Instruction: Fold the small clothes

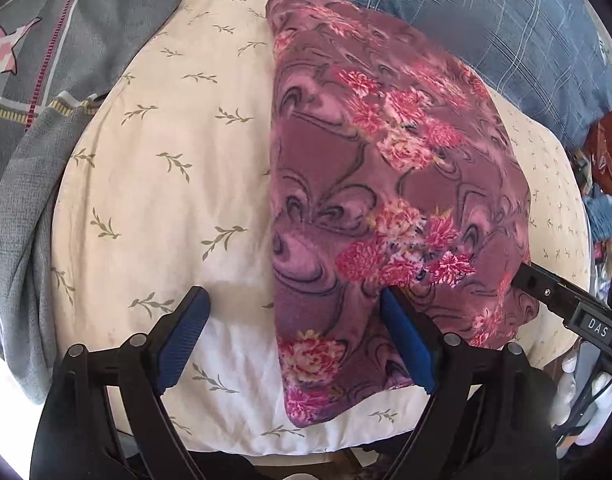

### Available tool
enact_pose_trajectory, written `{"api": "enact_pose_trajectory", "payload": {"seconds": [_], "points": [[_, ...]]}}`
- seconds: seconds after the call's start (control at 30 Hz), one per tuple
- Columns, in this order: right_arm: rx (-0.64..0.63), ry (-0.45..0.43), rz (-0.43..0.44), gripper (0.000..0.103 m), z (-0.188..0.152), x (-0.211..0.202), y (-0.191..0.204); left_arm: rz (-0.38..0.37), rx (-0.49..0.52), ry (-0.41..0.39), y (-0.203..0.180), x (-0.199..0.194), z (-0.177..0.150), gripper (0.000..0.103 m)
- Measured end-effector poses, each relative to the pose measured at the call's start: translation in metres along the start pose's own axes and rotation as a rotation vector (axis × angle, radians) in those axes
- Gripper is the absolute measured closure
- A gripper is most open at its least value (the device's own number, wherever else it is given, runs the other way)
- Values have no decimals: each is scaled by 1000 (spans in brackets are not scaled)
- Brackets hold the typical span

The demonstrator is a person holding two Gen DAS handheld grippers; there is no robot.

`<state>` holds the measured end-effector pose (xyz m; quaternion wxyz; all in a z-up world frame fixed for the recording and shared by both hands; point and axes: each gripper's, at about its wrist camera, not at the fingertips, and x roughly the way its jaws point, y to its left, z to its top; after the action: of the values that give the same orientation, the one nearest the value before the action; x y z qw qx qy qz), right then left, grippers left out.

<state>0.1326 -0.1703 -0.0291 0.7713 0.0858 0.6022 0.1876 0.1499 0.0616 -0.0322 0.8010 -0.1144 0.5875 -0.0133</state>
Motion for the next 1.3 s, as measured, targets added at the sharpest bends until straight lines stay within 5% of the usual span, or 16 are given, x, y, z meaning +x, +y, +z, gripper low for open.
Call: {"api": "enact_pose_trajectory", "payload": {"seconds": [0.3, 0.43, 0.53, 0.67, 0.9, 1.0, 1.1, 1.2, 1.3], "points": [[115, -46, 97, 39, -8, -9, -21, -16, 7, 5, 5, 5, 1, 11], [121, -107, 75, 38, -9, -21, -23, -61, 19, 5, 6, -6, 1, 12], [96, -228, 106, 37, -4, -37, -18, -89, 26, -33, 10, -19, 17, 12], [139, -239, 127, 37, 20, -16, -10, -66, -25, -39, 19, -15, 57, 12], [53, -298, 95, 46, 37, 21, 18, -81, -61, 34, 22, 22, 89, 11], [20, -343, 115, 72, 34, 11, 17, -121, -84, 25, 24, 29, 91, 9], [64, -364, 155, 83, 35, 5, 7, -161, -89, 22, 25, 25, 98, 10], [117, -384, 226, 78, 48, 0, 0, -164, -74, 0, 25, 21, 114, 10], [114, -397, 190, 78, 76, 4, 1, -142, -69, -16, 26, 21, 135, 10]]}}
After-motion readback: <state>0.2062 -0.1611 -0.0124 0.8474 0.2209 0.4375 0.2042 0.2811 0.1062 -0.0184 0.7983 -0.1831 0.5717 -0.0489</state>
